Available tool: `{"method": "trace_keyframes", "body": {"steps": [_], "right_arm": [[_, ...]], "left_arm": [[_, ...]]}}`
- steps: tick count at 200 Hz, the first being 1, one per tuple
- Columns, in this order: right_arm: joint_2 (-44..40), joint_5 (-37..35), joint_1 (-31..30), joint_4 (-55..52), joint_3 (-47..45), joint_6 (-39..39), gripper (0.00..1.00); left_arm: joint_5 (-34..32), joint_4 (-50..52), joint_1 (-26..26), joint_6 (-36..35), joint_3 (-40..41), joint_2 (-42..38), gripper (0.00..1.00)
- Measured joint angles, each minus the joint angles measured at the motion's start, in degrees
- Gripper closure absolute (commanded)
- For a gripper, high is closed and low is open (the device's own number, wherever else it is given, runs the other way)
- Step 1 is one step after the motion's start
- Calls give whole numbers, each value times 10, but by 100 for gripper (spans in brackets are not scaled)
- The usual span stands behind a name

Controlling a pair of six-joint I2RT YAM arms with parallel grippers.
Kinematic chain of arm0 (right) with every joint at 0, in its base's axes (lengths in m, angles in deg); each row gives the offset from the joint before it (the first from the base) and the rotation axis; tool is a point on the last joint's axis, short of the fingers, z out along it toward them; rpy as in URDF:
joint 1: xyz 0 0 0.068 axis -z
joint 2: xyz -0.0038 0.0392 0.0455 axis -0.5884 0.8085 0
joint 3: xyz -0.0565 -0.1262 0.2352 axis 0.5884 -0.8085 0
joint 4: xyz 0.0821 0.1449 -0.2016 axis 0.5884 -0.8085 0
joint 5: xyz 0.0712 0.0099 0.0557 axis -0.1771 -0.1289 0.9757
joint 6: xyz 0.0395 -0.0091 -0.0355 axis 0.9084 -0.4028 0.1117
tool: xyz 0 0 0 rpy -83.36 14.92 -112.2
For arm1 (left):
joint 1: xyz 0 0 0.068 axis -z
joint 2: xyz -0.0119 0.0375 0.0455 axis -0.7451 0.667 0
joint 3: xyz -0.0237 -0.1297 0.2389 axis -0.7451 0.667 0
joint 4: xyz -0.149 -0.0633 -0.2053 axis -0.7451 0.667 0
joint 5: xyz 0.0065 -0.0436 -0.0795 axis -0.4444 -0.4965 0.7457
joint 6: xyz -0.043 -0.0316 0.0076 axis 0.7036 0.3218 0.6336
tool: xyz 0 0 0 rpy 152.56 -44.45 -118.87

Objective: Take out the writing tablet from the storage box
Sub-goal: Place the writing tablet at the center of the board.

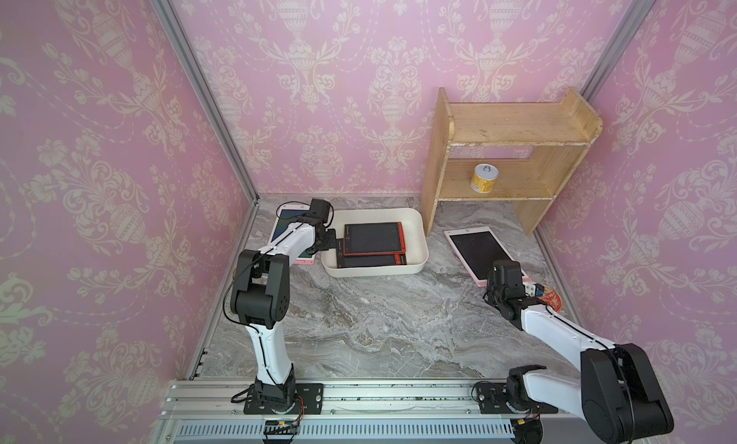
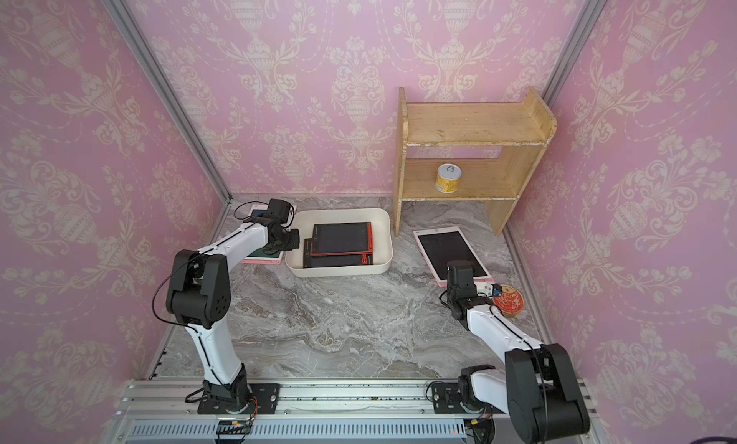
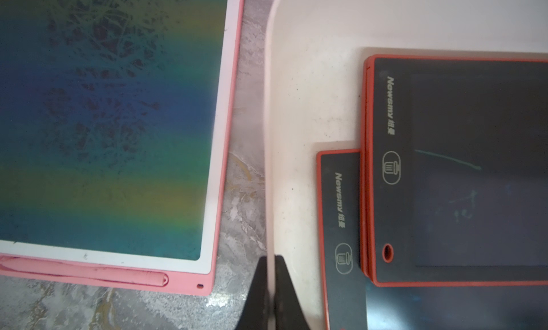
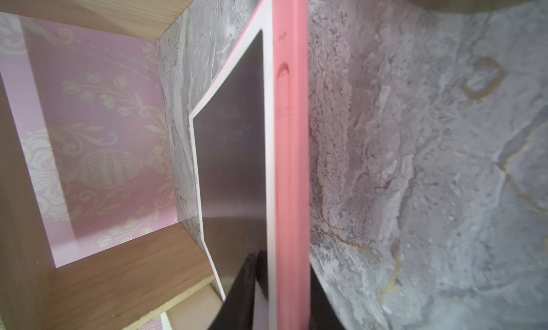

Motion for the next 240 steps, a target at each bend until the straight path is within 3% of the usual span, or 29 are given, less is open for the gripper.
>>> {"method": "trace_keyframes", "body": {"steps": [45, 134, 148, 158, 167, 196, 240], "right_arm": [[11, 0, -2, -50, -1, 21, 54], [10, -15, -2, -96, 6, 18, 34], [10, -15, -2, -98, 13, 7, 24], [10, -16, -2, -99, 21, -4, 10], [10, -13, -2, -103, 31, -22, 0], [21, -2, -4, -123, 96, -113, 0], [74, 33, -49, -178, 264, -347, 1]], "left_arm": [[0, 0, 0, 0, 0, 0, 100], [0, 0, 0, 0, 0, 0, 100], [0, 0, 0, 0, 0, 0, 100], [0, 0, 0, 0, 0, 0, 100], [0, 0, 0, 0, 0, 0, 100], [0, 0, 0, 0, 0, 0, 100], [0, 0, 0, 0, 0, 0, 100]]}}
